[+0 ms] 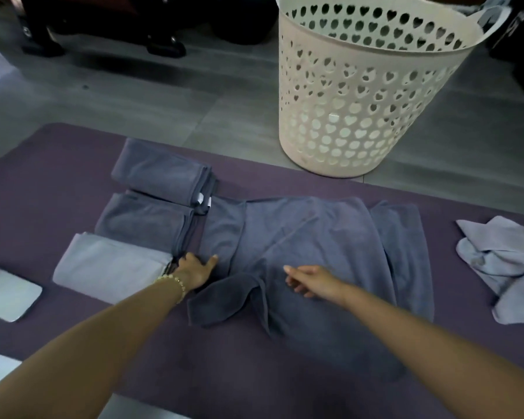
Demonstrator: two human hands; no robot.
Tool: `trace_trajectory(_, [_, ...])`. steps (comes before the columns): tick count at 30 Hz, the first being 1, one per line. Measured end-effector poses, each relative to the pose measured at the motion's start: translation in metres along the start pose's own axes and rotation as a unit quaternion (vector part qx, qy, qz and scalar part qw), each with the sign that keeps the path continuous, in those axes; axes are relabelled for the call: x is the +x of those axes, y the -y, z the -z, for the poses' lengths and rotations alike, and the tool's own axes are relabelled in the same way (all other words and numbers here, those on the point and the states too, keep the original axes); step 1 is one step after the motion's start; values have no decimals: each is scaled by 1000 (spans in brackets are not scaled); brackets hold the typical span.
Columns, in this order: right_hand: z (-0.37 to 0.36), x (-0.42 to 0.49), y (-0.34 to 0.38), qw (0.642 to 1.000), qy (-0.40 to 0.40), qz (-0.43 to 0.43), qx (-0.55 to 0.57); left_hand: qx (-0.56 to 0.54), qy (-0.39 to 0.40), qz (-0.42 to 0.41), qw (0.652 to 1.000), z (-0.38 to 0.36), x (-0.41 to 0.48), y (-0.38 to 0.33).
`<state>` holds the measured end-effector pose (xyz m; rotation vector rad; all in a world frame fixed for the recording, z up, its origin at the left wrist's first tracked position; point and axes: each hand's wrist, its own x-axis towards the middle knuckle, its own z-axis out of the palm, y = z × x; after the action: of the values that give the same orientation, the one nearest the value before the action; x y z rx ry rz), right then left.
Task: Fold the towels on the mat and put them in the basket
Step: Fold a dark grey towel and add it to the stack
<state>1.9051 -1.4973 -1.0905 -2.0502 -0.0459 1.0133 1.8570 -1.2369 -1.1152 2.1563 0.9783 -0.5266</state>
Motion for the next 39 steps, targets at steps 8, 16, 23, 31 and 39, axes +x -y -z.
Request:
trace_trajectory(8, [-54, 20, 23, 994, 100, 26, 35, -124, 24, -40, 991, -5, 6, 9])
trace_trajectory(16, [-55, 17, 15, 983, 174, -54, 27, -131, 94, -60, 985, 4, 1, 31])
trace_trajectory(23, [-14, 22, 21, 991, 29, -12, 131, -216, 44, -298, 929, 38, -25, -25])
trace_trajectory(31, [16, 20, 14, 988, -30, 0, 154, 141, -48, -246, 958, 75, -6, -26])
trace_trajectory(39, [79, 12, -34, 953, -261, 83, 127, -61, 84, -309, 945, -42, -30, -97])
